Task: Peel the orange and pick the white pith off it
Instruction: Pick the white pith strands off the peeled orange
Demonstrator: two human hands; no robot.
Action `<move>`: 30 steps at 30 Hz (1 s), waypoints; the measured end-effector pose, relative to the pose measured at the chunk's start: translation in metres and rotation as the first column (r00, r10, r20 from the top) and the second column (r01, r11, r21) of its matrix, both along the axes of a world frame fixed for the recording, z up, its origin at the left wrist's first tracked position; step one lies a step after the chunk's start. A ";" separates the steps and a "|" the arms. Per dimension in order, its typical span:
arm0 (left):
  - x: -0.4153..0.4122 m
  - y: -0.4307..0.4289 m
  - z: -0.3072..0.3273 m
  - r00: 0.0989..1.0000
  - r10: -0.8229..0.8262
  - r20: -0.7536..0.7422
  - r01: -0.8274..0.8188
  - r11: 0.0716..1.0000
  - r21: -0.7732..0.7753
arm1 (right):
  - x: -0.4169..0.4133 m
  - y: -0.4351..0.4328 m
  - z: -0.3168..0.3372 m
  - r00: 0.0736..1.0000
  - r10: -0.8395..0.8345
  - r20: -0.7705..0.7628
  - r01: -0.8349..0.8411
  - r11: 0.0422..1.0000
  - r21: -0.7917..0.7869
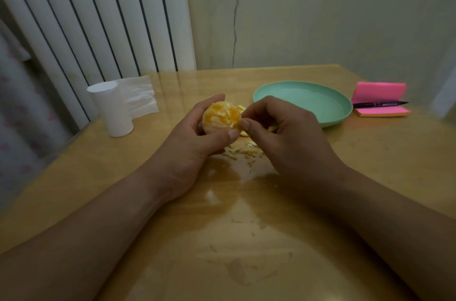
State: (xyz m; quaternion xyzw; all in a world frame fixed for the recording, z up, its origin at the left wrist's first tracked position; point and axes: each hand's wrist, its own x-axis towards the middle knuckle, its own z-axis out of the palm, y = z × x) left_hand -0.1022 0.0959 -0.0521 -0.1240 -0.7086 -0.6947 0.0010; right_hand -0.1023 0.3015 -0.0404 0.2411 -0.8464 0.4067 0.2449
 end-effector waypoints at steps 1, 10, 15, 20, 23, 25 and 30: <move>0.000 0.000 0.000 1.000 0.000 0.001 0.000 1.000 -0.004 | 0.000 0.000 0.000 1.000 -0.009 -0.006 0.009 1.000 0.021; 0.002 0.002 0.001 1.000 -0.012 -0.003 0.012 1.000 -0.010 | 0.000 0.001 -0.001 0.998 -0.041 -0.050 0.045 0.996 0.079; 0.004 0.002 0.002 0.999 -0.032 -0.023 0.031 0.999 -0.043 | 0.002 -0.001 0.002 0.994 -0.064 -0.085 0.073 0.992 0.108; 0.003 0.001 0.000 0.998 -0.056 -0.020 0.055 0.997 -0.048 | 0.002 -0.002 0.002 0.991 -0.069 -0.115 0.083 0.989 0.121; -0.001 0.000 -0.002 0.998 -0.062 0.024 0.062 0.998 0.007 | 0.000 0.000 0.000 0.997 -0.048 -0.062 0.051 0.998 0.044; -0.003 0.000 -0.002 0.998 -0.040 0.044 0.039 0.999 0.027 | -0.001 0.000 -0.001 1.000 -0.019 -0.020 0.019 1.000 -0.006; -0.004 0.002 -0.003 0.998 -0.013 0.059 0.008 0.996 0.087 | -0.003 0.002 -0.002 1.000 0.015 -0.022 -0.015 1.000 0.002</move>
